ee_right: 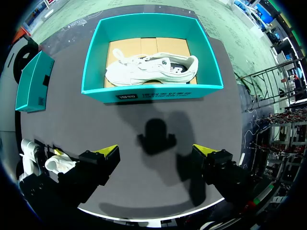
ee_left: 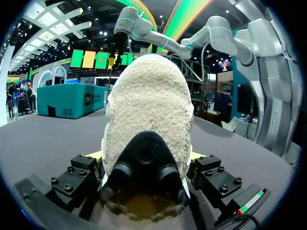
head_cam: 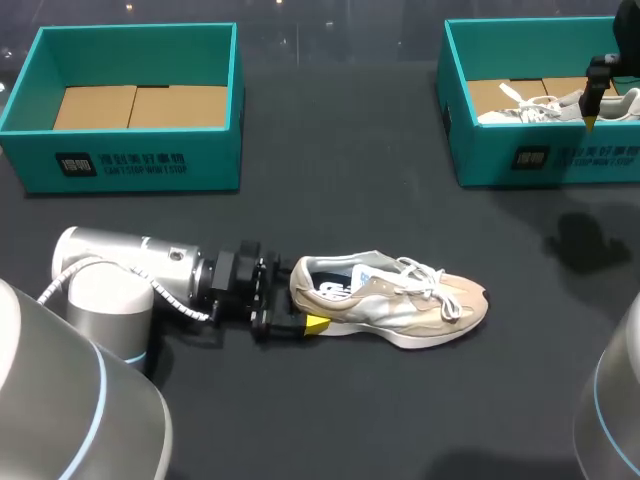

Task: Take the shoe out of the shoebox, open the shoe tongue, remove and reinsert the insole, then place the shoe into the shoebox

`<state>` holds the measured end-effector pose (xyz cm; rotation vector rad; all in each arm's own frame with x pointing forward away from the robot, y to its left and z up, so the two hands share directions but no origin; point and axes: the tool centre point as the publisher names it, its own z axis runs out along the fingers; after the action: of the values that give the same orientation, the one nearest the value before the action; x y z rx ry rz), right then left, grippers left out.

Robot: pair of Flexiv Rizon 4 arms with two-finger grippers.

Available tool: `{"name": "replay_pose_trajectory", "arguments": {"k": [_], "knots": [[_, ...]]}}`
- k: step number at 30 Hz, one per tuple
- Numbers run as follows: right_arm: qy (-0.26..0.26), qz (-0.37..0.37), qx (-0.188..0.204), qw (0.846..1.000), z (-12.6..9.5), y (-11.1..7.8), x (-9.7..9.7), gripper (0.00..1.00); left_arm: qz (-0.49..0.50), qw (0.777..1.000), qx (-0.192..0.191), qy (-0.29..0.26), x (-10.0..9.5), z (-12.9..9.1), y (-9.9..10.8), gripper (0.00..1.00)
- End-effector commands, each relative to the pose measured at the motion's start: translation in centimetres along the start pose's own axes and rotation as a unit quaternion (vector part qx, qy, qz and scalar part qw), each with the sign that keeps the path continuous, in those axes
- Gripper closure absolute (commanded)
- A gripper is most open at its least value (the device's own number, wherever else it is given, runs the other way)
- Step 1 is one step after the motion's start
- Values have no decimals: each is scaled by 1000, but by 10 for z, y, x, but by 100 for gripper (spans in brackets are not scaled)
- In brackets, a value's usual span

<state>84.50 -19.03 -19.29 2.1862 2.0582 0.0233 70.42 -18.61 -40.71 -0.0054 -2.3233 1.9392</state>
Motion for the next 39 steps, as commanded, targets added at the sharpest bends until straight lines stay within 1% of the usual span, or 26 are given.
{"name": "replay_pose_trajectory", "arguments": {"k": [1, 3, 6, 7, 9, 10, 14, 18, 24, 28, 30, 34, 36, 39], "knots": [[0, 0, 0, 1000, 0, 0, 0, 0, 0, 1000, 0, -1, 2, 0, 0, 100], [0, 0, 0, 1000, 0, 0, 0, 0, 0, 1000, 0, -1, 2, 0, 0, 100], [6, 6, -2, 1000, -3, -4, 16, 0, 0, 1000, 0, -1, 2, 0, 0, 100], [0, 8, 6, 1000, -4, -5, 24, 0, 0, 1000, 0, -1, 2, 0, 0, 100], [-18, 3, 27, 999, -7, -9, 43, 0, 0, 1000, 0, -1, 2, 0, 0, 100], [-23, 2, 29, 999, -8, -12, 53, 0, 0, 1000, 0, -1, 2, 0, 0, 100], [-35, -2, 24, 999, -14, -27, 100, 0, 0, 1000, 0, -1, 2, 0, 0, 100], [-43, 5, 26, 999, -15, -43, 142, 0, 0, 1000, 0, -1, 2, 0, 0, 100], [-42, 22, 19, 999, -21, -62, 195, 0, 0, 1000, 0, -1, 2, 0, 0, 100], [-41, 35, 18, 998, -20, -70, 230, 0, 0, 1000, 0, -1, 2, 0, 0, 100], [-41, 43, 24, 998, -18, -73, 245, 0, 0, 1000, 0, -1, 2, 0, 0, 100], [-30, 58, 29, 997, -15, -78, 270, 0, 0, 1000, 0, -1, 2, 0, 0, 100], [-18, 61, 29, 998, -13, -79, 276, 0, 0, 1000, 0, -1, 2, 0, 0, 100], [-18, 61, 29, 998, -13, -79, 276, 0, 0, 1000, 0, -1, 2, 0, 0, 100]]}}
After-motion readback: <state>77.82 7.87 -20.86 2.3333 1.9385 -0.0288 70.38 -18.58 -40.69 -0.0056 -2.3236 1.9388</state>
